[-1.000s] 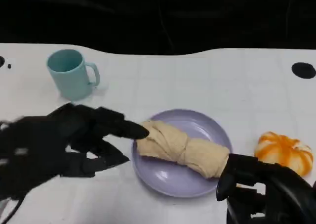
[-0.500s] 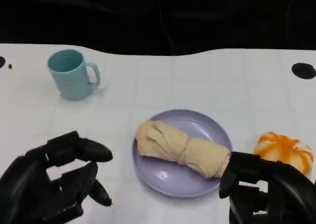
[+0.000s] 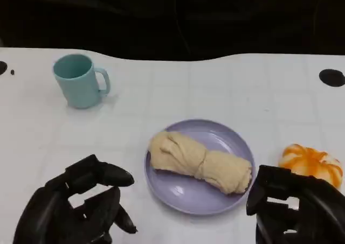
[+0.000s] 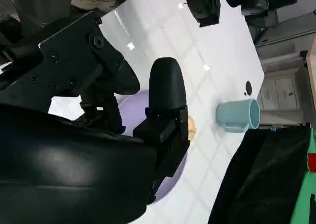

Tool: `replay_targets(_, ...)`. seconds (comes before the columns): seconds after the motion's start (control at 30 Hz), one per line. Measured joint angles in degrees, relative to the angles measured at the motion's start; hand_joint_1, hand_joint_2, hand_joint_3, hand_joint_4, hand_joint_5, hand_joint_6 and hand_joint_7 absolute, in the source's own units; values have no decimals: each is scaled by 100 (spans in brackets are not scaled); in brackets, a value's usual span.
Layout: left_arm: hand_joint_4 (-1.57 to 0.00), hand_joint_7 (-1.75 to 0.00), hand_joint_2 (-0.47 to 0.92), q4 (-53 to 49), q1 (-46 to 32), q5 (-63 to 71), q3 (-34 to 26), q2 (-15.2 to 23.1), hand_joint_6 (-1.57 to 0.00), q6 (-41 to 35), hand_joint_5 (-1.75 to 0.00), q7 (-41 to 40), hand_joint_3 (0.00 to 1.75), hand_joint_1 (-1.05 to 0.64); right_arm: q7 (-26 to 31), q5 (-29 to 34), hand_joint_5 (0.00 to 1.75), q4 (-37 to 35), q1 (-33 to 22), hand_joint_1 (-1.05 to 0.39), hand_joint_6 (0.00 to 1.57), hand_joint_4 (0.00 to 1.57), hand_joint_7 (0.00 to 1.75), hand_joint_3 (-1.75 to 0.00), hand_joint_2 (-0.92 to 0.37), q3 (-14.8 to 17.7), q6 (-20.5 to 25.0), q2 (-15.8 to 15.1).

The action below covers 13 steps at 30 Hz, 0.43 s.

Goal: Grasp the towel on the left side of the plate with the left hand and place it into the plate.

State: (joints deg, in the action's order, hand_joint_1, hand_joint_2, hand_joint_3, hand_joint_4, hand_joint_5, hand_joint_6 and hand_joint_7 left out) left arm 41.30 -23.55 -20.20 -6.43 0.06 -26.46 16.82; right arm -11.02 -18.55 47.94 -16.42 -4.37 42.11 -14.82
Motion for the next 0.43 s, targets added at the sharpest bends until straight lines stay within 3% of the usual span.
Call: replay_targets(0.43,-81,-136,50,-235,237,-70,-48,179,-80,22,-156,-402,108,-22,-8,43,175,-35,17,-5,63,72,160,-134,-51,-6,-57,-32)
